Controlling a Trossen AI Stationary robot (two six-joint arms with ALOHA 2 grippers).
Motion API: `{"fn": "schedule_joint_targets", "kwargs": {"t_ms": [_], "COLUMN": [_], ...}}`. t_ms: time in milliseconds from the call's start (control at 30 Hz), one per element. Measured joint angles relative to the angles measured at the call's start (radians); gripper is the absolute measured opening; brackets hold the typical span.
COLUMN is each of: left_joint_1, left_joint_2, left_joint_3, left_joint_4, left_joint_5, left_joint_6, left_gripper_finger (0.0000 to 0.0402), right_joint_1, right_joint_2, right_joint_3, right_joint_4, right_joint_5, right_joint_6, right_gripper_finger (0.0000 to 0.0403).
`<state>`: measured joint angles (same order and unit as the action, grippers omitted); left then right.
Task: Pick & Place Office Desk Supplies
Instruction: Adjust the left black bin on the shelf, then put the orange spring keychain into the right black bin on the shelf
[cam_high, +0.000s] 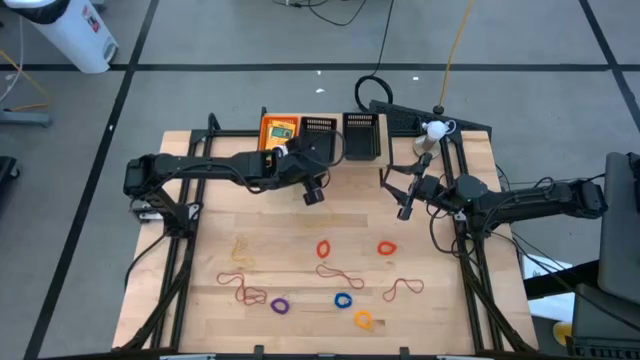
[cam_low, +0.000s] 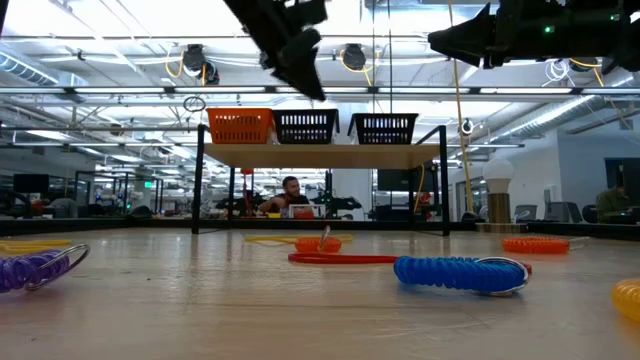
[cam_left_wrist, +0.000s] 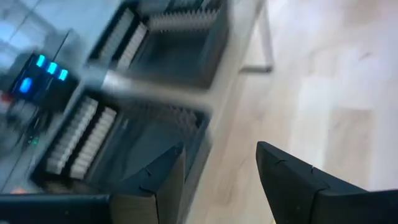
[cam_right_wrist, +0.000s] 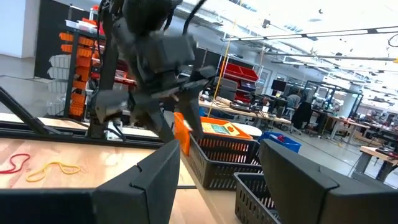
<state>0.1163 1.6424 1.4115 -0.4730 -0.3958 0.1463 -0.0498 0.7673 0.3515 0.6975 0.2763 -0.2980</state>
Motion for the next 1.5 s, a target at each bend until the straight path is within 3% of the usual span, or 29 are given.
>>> {"fn": "schedule_joint_targets", "kwargs": {"t_ms": [167, 267, 333, 467, 567, 733, 867, 967, 1067, 1233, 1400, 1500], "left_joint_1": [-0.047, -0.094, -0.135, -0.212, -0.262, -0.356, -0.438, -0.513, -0.564, -0.579, -0.544, -0.517], "left_joint_2": [-0.007, -0.008, -0.008, -0.048, -0.103, -0.259, -0.432, -0.568, -0.660, -0.723, -0.723, -0.723], "left_joint_3": [0.125, 0.197, 0.224, 0.234, 0.215, 0.052, -0.197, -0.390, -0.547, -0.682, -0.689, -0.687], "left_joint_4": [0.023, -0.065, -0.162, -0.406, -0.558, -0.589, -0.513, -0.360, -0.151, 0.096, 0.316, 0.497], "left_joint_5": [0.210, 0.313, 0.287, 0.086, -0.010, -0.025, -0.084, -0.120, -0.182, -0.301, -0.442, -0.454], "left_joint_6": [0.043, 0.039, 0.049, -0.030, -0.143, -0.272, -0.436, -0.547, -0.565, -0.440, -0.216, -0.035], "left_gripper_finger": [0.0195, 0.0195, 0.0195, 0.0195, 0.0195, 0.0195, 0.0195, 0.0195, 0.0195, 0.0195, 0.0195, 0.0195], "right_joint_1": [0.054, 0.115, 0.160, 0.247, 0.301, 0.360, 0.397, 0.424, 0.449, 0.465, 0.463, 0.456], "right_joint_2": [0.000, 0.000, 0.000, 0.000, 0.000, -0.009, -0.009, 0.000, 0.026, 0.166, 0.361, 0.449], "right_joint_3": [0.000, 0.001, 0.019, 0.132, 0.226, 0.297, 0.296, 0.296, 0.296, 0.297, 0.296, 0.296], "right_joint_4": [0.020, 0.029, -0.022, -0.299, -0.536, -0.887, -1.084, -1.144, -1.142, -1.136, -1.130, -1.123], "right_joint_5": [-0.039, 0.052, 0.135, 0.247, 0.250, 0.192, 0.076, 0.027, 0.008, 0.010, 0.006, -0.024], "right_joint_6": [-0.057, -0.112, -0.143, -0.078, 0.034, 0.304, 0.562, 0.684, 0.739, 0.775, 0.803, 0.827], "right_gripper_finger": [0.0210, 0.0210, 0.0210, 0.0210, 0.0210, 0.0210, 0.0210, 0.0210, 0.0210, 0.0210, 0.0210, 0.0210]}}
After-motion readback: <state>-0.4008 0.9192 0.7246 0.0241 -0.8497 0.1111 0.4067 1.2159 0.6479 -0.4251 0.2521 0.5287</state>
